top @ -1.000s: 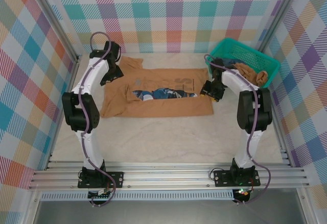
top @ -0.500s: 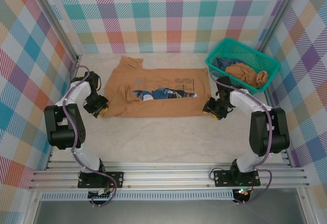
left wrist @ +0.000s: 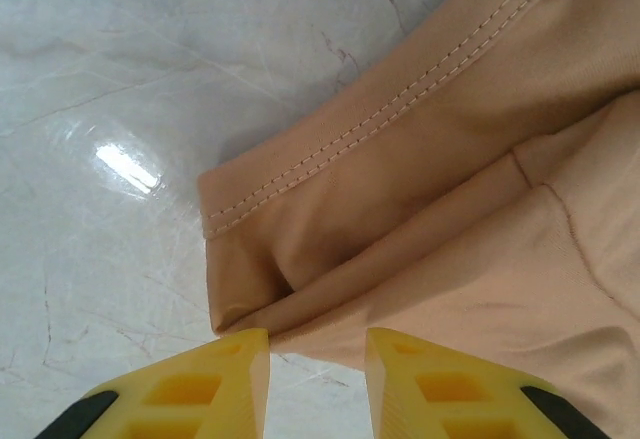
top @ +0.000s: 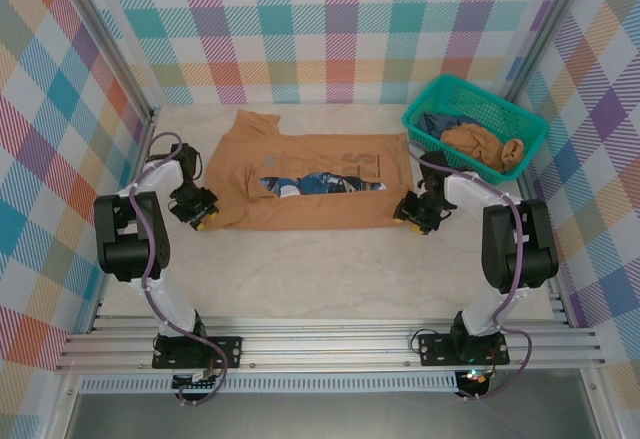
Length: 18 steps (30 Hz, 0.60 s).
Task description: Fold and stack the t-shirts
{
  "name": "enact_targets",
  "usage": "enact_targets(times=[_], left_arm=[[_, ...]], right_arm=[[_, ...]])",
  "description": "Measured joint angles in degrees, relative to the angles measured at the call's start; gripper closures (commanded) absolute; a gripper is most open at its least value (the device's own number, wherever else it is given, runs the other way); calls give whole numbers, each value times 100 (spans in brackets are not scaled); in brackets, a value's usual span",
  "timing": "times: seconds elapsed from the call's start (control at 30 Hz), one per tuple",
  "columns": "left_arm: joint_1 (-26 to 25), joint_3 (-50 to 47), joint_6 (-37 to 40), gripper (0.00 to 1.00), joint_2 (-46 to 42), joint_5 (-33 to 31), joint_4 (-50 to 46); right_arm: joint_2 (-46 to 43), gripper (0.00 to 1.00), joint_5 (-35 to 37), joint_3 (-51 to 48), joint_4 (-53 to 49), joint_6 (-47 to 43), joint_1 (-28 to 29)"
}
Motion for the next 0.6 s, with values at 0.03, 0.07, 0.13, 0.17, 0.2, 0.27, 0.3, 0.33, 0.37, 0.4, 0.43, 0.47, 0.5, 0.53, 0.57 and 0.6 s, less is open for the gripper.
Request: enact_targets(times=[0.03,0.07,0.13,0.17,0.2,0.27,0.3,0.33,0.37,0.4,0.43,0.47,0.5,0.53,0.57,0.6], left_arm=[[0,0,17,70,11,4,13],[0,0,42,72,31,9,42],[0,2,103,78,92,-2,98],[0,2,122,81,125,-9,107],[0,2,136,86,157,-26,109],[0,2,195,94,197,-83,114],[0,2,212,98,203,-138,111],[0,2,240,100,203,-177,111],[0,4,264,100,203,-208,114],[0,9,295,100,203,-262,107],[0,15,297,100,203,-304,98],[0,39,304,100,205,-365,85],[0,68,319,100,203,-444,83],[0,98,337,100,205,-503,74],[0,138,367,100,203,-579,74],[0,179,402,100,203,-643,70]], right_arm=[[13,53,-7,22,2,0,0],[17,53,-20,37,4,0,0],[17,53,-31,59,2,2,0],[17,54,-31,61,7,0,0],[17,54,-31,63,4,0,0],[17,54,-31,68,4,2,0],[17,54,-28,68,2,2,0],[17,54,-28,68,2,2,0],[17,54,-26,68,2,2,0],[24,54,-24,70,0,0,0],[31,54,-22,70,0,0,0],[42,54,-17,72,-4,2,0],[52,54,-13,74,-2,0,0],[59,54,2,74,-2,0,0],[59,54,22,74,-4,0,0],[59,54,26,79,-7,0,0]])
